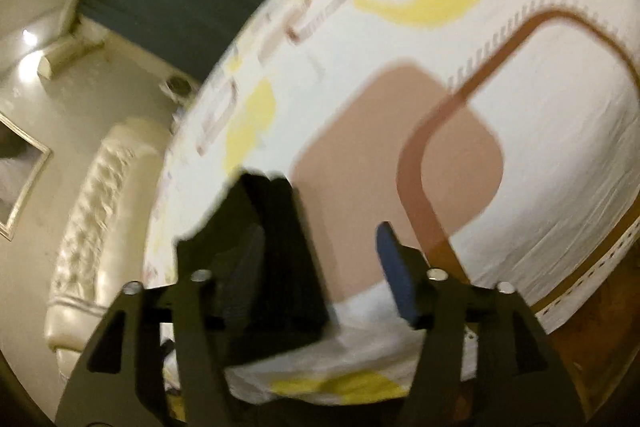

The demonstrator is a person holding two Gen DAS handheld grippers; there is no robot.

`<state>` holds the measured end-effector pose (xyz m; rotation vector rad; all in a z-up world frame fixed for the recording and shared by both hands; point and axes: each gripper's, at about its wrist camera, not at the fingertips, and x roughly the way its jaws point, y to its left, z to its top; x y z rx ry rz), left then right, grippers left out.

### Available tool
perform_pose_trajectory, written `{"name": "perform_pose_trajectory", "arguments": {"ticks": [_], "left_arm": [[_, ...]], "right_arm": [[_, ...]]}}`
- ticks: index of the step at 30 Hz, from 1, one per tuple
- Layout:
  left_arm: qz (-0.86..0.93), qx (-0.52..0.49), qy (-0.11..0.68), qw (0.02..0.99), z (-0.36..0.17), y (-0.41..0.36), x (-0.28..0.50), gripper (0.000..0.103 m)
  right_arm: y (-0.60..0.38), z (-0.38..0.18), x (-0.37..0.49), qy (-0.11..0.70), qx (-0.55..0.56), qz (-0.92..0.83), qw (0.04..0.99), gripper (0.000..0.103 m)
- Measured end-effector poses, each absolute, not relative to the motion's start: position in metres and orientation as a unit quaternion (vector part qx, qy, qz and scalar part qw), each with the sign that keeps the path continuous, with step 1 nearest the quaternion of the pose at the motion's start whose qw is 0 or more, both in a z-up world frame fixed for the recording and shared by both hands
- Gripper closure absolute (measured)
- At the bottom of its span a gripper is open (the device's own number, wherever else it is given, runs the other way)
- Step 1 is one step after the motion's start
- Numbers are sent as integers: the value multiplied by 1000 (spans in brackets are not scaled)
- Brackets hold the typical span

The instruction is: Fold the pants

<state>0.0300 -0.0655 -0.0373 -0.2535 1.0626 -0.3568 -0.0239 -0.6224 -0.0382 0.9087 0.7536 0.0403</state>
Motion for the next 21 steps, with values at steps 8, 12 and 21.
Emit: {"name": "perform_pose_trajectory", "arguments": {"ticks": [8, 12, 21], "left_arm": [[-236, -155, 529, 800, -52, -89, 33, 22], [-258, -164, 530, 791, -58, -97, 36, 21], [-298, -193, 533, 768, -69, -115, 50, 18]], "right_arm": [[-615, -44, -18, 348, 462, 64, 813, 19], [-584, -79, 0, 411, 447, 93, 789, 19], [-561, -99, 7, 429, 452, 136, 770, 19]]}}
